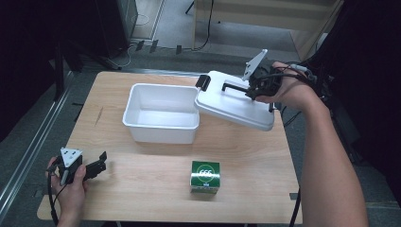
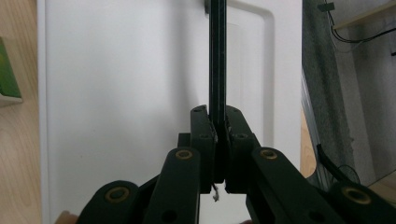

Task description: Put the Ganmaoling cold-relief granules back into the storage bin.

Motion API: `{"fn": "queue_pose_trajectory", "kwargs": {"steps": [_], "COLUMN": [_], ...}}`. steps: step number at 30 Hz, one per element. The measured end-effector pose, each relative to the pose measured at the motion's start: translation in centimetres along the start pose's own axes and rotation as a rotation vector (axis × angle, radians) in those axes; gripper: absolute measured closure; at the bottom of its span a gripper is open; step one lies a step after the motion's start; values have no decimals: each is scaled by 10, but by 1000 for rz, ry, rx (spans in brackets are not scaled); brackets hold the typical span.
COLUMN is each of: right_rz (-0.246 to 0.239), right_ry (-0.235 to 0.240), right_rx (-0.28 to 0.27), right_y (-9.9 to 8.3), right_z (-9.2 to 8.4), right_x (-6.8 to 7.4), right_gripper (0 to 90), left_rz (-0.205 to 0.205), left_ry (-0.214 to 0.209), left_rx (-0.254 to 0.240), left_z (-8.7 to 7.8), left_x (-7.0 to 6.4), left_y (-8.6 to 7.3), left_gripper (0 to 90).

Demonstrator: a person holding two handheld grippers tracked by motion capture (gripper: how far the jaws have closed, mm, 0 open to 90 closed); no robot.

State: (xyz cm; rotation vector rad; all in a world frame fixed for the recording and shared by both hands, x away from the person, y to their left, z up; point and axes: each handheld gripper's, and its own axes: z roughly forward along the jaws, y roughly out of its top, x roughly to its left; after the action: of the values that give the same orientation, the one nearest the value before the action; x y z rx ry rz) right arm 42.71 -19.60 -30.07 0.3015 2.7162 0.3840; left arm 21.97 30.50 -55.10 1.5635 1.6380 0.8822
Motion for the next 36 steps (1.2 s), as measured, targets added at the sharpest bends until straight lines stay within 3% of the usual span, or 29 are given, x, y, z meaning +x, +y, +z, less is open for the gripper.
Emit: {"fn": "queue_pose_trajectory", "kwargs": {"steps": [13, 21, 36], "right_rz": [44, 41, 54], "right_ry": [-15, -33, -24], "right_rx": [6, 12, 10], "right_y": [-32, -41, -56], "right_z": [11, 27, 55], "right_x": [1, 9, 22], "right_gripper": [856, 855, 855], "left_rz": [1, 3, 2], "left_ry": [3, 2, -1], "left_rx": [-5, -3, -1], "left_z": [0, 0, 0], "left_x": [-1, -1, 0], "left_y": [0, 0, 0], "left_gripper": [84, 84, 83]}}
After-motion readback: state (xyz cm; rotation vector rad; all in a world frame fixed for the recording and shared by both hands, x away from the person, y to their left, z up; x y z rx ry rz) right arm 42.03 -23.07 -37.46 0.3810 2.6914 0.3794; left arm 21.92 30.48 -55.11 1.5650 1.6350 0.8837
